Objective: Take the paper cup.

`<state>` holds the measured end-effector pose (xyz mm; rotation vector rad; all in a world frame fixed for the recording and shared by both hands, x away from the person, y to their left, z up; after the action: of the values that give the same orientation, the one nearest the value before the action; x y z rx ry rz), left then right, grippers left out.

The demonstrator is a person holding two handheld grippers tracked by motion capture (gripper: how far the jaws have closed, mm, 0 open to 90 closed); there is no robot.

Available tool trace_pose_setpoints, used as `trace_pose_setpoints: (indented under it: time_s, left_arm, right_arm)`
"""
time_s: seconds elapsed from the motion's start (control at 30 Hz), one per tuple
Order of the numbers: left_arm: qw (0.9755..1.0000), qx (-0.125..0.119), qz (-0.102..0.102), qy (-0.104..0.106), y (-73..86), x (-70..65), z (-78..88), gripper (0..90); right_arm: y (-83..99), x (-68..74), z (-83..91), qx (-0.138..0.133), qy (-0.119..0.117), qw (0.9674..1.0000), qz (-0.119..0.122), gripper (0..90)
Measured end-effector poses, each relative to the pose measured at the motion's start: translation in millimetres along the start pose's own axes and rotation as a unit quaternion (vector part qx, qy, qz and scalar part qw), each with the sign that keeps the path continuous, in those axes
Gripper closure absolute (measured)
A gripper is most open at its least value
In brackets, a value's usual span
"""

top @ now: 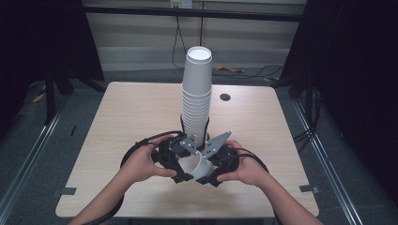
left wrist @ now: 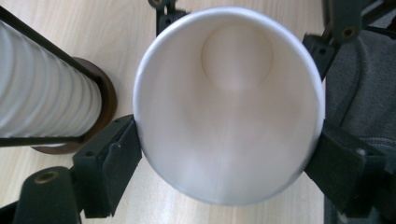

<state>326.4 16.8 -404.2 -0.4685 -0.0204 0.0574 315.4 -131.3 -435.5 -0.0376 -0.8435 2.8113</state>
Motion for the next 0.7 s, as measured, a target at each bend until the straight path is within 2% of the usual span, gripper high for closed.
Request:
trace_pose_setpoints:
  time_s: [0.1,0.4,0.7]
  left_arm:
    - [1.0,-0.004,-0.002,0.0,-1.2,0.4,0.6,15.5]
    - [0.9999,-0.011,-0.004,-0.004,0.9,0.4,-0.6,14.6]
    - [0.9992,-0.037,-0.011,-0.006,3.8,2.4,3.3,13.0]
  right_arm:
    - [1.1,-1.4,-0.7,-0.011,-0.003,0.9999,-0.002,23.1]
    - [2.1,-0.5,-0.7,-0.01,0.002,0.9999,-0.005,23.0]
    - [3.4,-1.5,1.3,-0.022,0.004,0.9997,-0.008,22.8]
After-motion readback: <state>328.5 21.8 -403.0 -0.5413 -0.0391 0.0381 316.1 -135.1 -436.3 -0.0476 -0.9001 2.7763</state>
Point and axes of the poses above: each handheld gripper's, and its own axes: z roughly backward along the jaws, y roughly out of its underside, x roughly to its left, the point moved 3 cm from there along -z, roughly forward along the jaws, and after that the axes turned 6 degrees about x, right-handed, at the moved point
